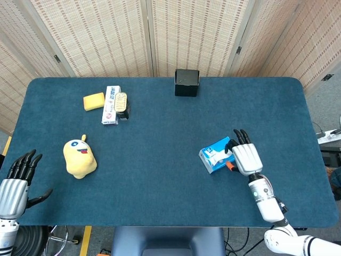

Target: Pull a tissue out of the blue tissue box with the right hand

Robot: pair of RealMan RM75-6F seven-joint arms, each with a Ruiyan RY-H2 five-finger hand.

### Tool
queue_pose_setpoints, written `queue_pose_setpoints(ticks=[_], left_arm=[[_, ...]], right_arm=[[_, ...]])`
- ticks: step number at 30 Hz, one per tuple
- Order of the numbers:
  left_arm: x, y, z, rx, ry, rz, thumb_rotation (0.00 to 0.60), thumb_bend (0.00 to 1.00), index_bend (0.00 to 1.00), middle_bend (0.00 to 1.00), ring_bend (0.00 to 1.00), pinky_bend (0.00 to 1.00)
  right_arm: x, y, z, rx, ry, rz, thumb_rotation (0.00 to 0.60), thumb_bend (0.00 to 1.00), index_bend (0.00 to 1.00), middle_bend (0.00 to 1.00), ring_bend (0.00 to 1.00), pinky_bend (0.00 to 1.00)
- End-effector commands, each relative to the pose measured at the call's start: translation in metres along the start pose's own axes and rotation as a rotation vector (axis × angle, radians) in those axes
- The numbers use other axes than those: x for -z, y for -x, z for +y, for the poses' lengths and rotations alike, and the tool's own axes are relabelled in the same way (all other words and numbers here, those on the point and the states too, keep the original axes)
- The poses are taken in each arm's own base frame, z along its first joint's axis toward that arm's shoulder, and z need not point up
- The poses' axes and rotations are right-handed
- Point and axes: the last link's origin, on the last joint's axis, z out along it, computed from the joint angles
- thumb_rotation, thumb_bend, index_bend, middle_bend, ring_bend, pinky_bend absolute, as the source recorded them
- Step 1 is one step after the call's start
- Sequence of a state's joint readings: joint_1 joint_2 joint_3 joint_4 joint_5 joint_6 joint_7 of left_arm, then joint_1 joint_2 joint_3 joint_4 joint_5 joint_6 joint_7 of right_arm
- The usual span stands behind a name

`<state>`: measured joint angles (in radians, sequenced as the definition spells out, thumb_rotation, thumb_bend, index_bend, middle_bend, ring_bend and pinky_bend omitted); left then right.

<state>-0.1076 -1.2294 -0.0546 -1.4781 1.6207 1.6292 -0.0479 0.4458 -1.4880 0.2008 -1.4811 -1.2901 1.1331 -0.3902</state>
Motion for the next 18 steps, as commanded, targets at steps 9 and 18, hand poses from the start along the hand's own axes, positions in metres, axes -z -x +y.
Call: queue_pose_setpoints(ticks=[9,18], left_arm=[[0.0,0.0,0.0,-0.001,0.003,0.003,0.6,0.22,0.0,0.0,0.0,0.13],[0.0,-0.001,0.0,0.001,0.0,0.008,0.6,0.22,0.0,0.0,0.0,0.13]], right_arm=[[0.008,-0.014,0.006,-0.054,-0.005,0.148,0.6,0.46,0.77,0.58,0.21,0.15],[0.064,-0.06,0.009,-0.156,-0.119,0.325,0.6,0.45,0.77,0.58,0.21,0.15]])
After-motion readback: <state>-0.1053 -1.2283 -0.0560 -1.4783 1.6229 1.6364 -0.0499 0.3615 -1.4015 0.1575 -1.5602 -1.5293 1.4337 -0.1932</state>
